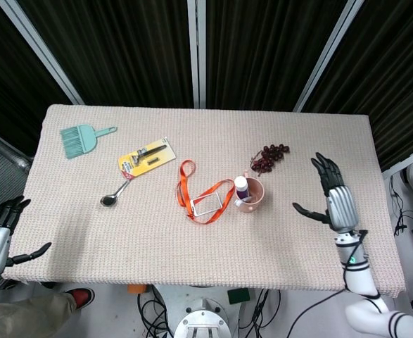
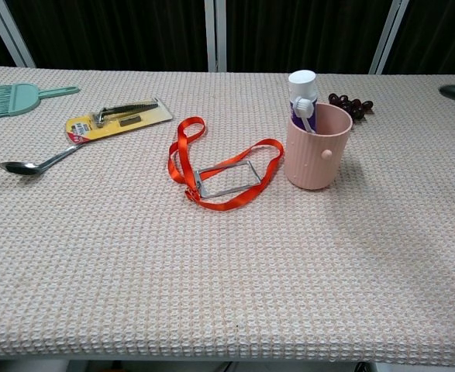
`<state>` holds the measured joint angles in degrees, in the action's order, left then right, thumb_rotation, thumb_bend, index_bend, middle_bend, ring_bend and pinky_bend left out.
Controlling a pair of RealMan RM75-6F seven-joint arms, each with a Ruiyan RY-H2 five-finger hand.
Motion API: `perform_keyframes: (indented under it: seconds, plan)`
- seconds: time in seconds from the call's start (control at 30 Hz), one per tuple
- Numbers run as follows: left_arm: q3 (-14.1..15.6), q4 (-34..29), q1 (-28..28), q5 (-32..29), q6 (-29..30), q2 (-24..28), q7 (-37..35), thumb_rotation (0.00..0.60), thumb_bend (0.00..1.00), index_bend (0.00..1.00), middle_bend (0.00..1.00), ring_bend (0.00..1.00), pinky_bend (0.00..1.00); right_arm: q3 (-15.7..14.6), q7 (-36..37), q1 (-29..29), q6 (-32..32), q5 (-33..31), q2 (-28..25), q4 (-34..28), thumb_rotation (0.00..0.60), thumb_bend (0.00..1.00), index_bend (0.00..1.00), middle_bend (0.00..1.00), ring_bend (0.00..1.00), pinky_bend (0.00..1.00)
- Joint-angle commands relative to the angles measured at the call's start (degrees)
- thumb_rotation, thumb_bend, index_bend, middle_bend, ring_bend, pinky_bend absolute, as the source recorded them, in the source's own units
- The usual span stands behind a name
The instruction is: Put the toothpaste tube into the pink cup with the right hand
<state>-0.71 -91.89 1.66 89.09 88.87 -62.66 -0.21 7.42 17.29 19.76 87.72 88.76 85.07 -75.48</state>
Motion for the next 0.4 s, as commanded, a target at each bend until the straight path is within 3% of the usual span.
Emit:
perform_keyframes:
  seconds: [0.03,0.23,0.4]
  plan:
    - [-0.02,-0.11,0.13,0.27,0.04,-0.27,0.31,0.274,0.08,0.12,0.09,0.09,0.21,-5.88,-19.46,-9.59,-0.88,-5.88,-12.99,-11.52,0.6,0.3,0.0,0.0,0.0,0.0]
    - [-0.09,-0.61,0.01,0.43,0.52,0.0,0.98,0.275,0.08,0.12,0.09,0.09,0.21,-6.5,-19.45,-11.76,-3.54,-9.72,-15.84,-14.03,0.6,0.31,0.0,0.0,0.0,0.0]
    - [-0.01,-0.7,-0.16,0.18,0.52,0.3,0.85,0.274,0.08,0.12,0.09,0.09,0.21,-5.89,-19.91,-11.54,-5.24,-10.26,-15.03,-12.85,0.6,0.32,0.0,0.0,0.0,0.0]
